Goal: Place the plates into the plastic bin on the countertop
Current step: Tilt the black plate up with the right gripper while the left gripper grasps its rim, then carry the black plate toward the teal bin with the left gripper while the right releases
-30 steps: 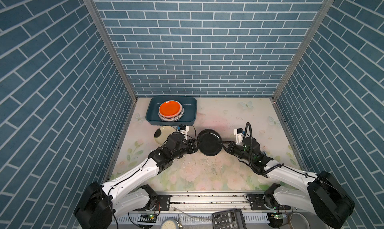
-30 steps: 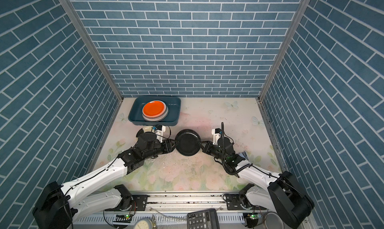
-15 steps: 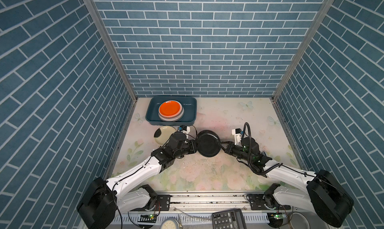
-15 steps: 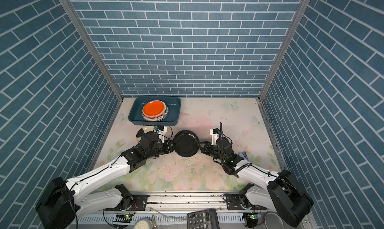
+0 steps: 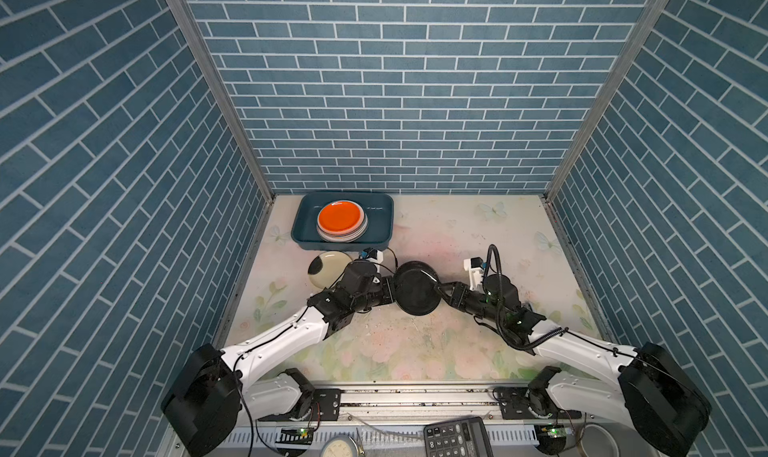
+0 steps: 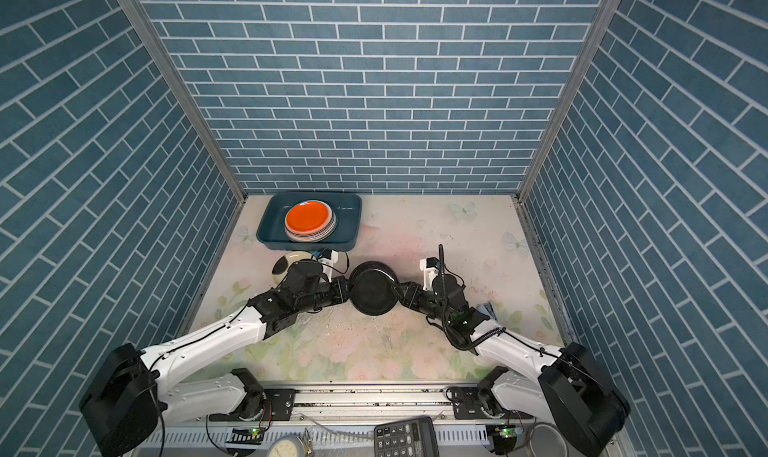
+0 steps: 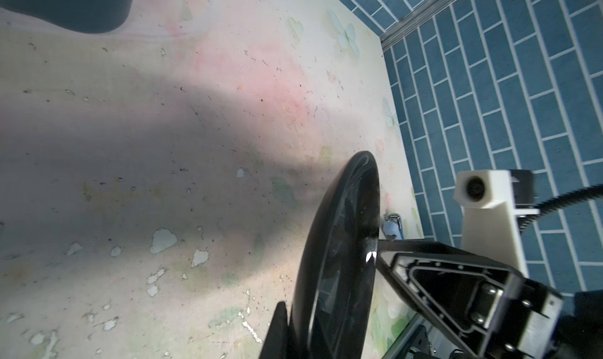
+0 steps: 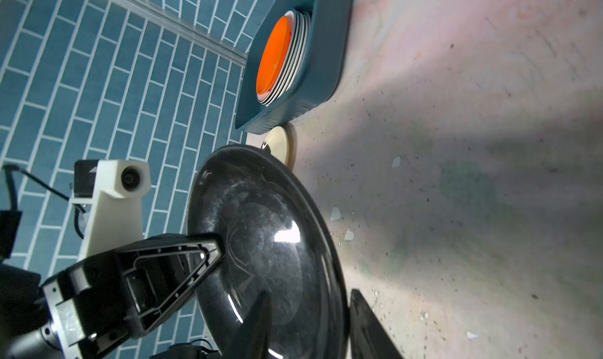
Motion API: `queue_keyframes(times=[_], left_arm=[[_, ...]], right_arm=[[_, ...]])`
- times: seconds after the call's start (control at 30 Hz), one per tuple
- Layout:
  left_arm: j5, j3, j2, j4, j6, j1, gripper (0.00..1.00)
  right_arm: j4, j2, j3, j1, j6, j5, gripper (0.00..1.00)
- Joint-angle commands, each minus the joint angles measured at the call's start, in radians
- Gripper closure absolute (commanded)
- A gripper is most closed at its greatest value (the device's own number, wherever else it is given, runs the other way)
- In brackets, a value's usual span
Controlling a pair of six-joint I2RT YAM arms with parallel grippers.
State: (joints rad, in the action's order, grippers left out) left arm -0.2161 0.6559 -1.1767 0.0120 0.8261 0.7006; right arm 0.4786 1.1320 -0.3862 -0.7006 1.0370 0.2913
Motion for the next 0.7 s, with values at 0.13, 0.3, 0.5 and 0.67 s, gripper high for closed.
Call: queue_keyframes(times=[0.13, 0.3, 0.5, 0.67], left_arm=[[0.036, 0.026, 0.008, -0.043, -0.041, -0.005, 1.0], [0.035, 0.035, 0.013, -0.061, -0.048, -0.02, 1.0], [0.031, 0.027, 0.025, -0.066, -0.053, -0.052, 1.0], [-0.011, 0.025, 0.029, -0.064, -0.039, -0.107, 1.0]], right_arm=[[-0.033, -0.042, -0.026, -0.005, -0.034, -0.024, 0.19], [-0.057, -0.057, -0.022, -0.004, -0.045, -0.043, 0.16], [-0.096, -0.082, -0.012, -0.004, -0.067, -0.081, 0.15], [-0.096, -0.119, 0.013, -0.004, -0.08, -0.113, 0.13]])
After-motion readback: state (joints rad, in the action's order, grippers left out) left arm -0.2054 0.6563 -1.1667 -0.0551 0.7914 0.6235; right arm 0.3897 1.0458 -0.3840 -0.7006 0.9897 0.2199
